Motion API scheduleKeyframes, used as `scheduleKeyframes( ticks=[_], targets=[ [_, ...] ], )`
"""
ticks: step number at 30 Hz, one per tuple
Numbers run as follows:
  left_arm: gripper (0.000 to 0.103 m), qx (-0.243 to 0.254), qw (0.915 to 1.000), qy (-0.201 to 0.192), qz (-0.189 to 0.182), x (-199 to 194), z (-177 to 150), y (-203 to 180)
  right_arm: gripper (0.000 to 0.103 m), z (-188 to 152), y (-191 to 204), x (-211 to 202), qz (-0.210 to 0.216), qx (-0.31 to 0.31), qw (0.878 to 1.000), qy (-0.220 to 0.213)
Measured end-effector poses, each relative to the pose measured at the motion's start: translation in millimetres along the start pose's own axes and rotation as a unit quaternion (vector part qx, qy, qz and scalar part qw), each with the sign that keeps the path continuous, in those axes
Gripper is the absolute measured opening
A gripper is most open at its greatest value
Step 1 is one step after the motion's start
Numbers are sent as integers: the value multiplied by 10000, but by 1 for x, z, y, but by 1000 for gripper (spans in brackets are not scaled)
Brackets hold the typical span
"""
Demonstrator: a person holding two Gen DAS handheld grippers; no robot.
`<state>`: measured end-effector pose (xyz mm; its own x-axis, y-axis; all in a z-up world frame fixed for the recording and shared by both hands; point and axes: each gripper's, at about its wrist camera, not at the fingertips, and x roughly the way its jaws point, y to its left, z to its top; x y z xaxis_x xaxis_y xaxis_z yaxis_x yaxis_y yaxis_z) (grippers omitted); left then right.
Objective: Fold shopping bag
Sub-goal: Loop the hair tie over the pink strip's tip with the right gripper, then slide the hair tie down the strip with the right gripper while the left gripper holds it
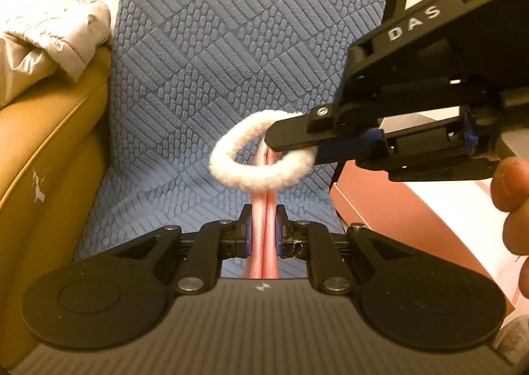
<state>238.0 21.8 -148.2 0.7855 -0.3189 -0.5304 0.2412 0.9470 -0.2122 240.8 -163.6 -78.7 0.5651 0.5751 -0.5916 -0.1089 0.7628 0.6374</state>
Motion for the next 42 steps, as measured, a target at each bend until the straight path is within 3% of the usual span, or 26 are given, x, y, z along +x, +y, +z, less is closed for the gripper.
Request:
scheduleKeyframes(
  ticks=[9,11,15,28,34,42],
  targets=[
    [15,-65,9998,-66,-164,-5,1,-2,15,10,4,1,-371,145,9990,-222],
    [15,-98,9997,-75,-191,-6,2,-1,18,12,7,1,-475,101,9985,-244],
    [15,-130,9995,-117,-250,-8,4,-1,35,16,13,0,-784,-43,9964,-311],
    [15,77,9994,-275,-217,-12,8,-5,34,32,28,-24,-808,-427,9944,-536],
    [15,226,9990,-313,-212,-13,8,-9,25,49,46,-7,-690,-923,9933,-47],
    [14,261,9991,-286,-164,-13,7,-8,22,45,33,16,-999,-784,9909,453]
  ],
)
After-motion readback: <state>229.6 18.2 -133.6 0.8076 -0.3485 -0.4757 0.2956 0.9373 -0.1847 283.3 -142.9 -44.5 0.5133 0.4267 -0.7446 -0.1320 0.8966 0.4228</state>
